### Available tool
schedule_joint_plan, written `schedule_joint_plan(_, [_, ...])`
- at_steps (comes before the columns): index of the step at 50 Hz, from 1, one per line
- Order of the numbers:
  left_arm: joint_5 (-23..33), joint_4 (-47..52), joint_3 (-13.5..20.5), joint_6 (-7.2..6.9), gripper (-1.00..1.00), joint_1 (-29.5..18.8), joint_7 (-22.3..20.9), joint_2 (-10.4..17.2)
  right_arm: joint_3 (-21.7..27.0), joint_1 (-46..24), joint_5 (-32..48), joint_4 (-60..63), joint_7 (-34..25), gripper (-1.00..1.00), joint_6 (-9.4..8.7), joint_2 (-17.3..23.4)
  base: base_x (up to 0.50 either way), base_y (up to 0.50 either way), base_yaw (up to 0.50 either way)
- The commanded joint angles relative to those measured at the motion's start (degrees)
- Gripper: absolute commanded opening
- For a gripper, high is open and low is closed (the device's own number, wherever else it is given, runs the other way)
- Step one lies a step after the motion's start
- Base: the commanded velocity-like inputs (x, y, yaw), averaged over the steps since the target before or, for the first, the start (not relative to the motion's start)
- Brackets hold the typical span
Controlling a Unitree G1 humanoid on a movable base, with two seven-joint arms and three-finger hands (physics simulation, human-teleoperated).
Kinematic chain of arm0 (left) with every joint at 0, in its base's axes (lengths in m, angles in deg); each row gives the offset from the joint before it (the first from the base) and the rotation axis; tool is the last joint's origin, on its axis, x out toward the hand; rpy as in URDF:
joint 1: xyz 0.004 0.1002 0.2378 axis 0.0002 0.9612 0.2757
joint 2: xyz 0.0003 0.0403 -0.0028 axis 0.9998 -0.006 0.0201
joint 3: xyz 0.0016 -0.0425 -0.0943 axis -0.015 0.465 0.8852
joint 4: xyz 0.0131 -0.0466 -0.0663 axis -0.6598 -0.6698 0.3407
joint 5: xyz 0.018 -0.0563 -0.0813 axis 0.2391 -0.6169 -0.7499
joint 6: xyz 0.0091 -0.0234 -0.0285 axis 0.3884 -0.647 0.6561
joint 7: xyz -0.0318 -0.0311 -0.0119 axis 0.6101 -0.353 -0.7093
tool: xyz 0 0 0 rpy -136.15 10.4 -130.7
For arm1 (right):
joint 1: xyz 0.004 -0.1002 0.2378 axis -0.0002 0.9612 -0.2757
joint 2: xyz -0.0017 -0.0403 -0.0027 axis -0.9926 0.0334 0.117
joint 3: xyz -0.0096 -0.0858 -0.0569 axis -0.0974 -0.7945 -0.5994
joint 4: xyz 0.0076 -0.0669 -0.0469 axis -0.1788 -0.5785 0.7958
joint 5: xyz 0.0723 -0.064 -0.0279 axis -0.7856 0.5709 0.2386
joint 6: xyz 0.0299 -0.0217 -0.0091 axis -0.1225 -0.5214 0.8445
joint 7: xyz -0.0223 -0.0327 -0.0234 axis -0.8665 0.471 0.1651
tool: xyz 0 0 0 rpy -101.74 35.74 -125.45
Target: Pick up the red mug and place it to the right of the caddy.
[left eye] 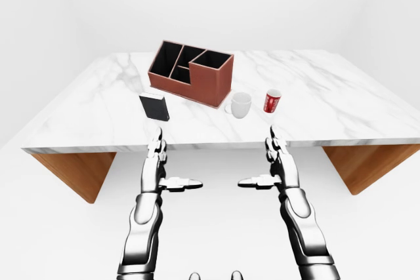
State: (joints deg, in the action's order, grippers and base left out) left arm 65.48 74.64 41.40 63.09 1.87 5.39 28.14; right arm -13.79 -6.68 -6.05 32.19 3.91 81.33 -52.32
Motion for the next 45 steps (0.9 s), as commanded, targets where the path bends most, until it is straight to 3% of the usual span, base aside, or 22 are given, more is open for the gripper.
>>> schedule_joint_plan(1, [-1.37, 3.92, 1.48, -0.46, 1.00, 1.31, -2.40, 0.68, 0.90, 1.58, -1.46, 4.56, -3.21, 1.00, -0.90, 0.64, 0.00, 0.00, 0.00])
schedule_joint_plan(3, [-1.40, 4.01, 1.60, -0.49, 1.00, 1.37, -2.47, 0.71, 0.95, 1.70, -1.60, 4.62, -3.41, 1.00, -0.88, 0.56, 0.00, 0.00, 0.00])
schedule_joint_plan(5, [-1.50, 7.26, 1.56, -2.24, 1.00, 2.28, -2.69, 0.77, 1.11, 1.75, -1.53, 4.83, -3.40, 1.00, -0.72, 0.58, 0.00, 0.00, 0.00])
schedule_joint_plan(11, [-1.43, 12.77, 1.69, -4.51, 1.00, 4.01, -2.98, 0.62, 1.46, 3.25, -1.95, 9.56, -3.86, 1.00, -2.47, 0.71, 0.00, 0.00, 0.00])
schedule_joint_plan(19, [-0.99, 21.39, 1.38, -4.51, 1.00, 6.54, -3.35, 0.31, 2.67, 4.44, -2.27, 14.85, -3.75, 1.00, -4.82, 0.74, 0.00, 0.00, 0.00])
schedule_joint_plan(28, [-0.75, 29.36, 1.24, -4.51, 1.00, 10.81, -4.09, -0.26, 3.65, 7.96, -2.91, 26.02, -4.29, 1.00, -4.82, 0.38, 0.00, 0.00, 0.00])
schedule_joint_plan(45, [-0.83, 36.09, 1.78, -4.51, 1.00, 12.89, -4.62, -0.74, 4.17, 11.26, -1.71, 36.76, -3.32, 1.00, -4.82, -0.82, 0.00, 0.00, 0.00])
